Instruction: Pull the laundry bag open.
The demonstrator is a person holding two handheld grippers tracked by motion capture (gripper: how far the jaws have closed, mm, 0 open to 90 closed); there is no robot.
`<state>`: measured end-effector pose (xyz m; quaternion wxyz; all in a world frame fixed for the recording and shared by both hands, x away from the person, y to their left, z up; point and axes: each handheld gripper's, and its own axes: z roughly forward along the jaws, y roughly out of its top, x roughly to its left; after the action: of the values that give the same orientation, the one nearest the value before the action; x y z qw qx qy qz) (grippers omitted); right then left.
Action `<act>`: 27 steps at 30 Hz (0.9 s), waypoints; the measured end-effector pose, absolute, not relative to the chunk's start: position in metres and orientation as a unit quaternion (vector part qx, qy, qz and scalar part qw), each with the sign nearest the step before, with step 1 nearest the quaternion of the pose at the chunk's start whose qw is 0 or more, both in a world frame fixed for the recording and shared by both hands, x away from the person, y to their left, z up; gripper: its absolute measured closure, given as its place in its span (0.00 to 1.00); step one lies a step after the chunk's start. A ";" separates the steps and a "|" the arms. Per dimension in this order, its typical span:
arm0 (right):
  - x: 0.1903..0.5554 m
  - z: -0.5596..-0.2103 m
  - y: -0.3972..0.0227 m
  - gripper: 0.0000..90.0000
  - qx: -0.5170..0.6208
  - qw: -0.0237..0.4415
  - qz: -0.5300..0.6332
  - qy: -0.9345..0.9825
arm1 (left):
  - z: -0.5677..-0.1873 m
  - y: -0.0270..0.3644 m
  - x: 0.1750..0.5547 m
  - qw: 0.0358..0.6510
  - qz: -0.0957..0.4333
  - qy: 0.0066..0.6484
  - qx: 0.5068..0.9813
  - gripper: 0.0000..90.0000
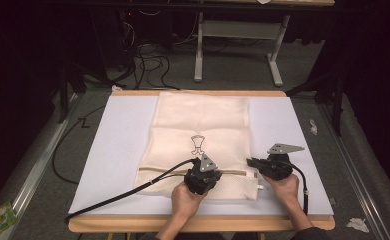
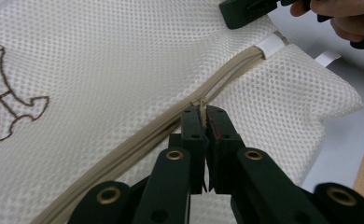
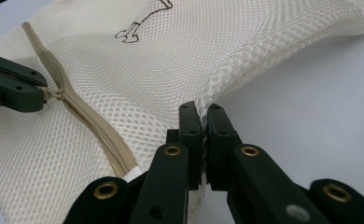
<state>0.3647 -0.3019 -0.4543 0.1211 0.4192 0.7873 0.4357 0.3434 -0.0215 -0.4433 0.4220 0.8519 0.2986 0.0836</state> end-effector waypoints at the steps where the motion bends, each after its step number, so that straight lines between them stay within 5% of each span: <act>1: 0.365 -0.455 -0.303 0.98 0.420 0.121 0.436 0.787 | -0.443 -0.019 0.344 0.423 0.083 0.300 0.851 0.97; 27: 0.370 -0.456 -0.302 0.98 0.426 0.121 0.428 0.788 | -0.441 0.012 0.343 0.436 0.088 0.323 0.835 0.97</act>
<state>0.3704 -0.3022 -0.4562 0.1210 0.4258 0.7881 0.4277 0.3434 0.0123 -0.4412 0.4363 0.8353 0.3229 0.0877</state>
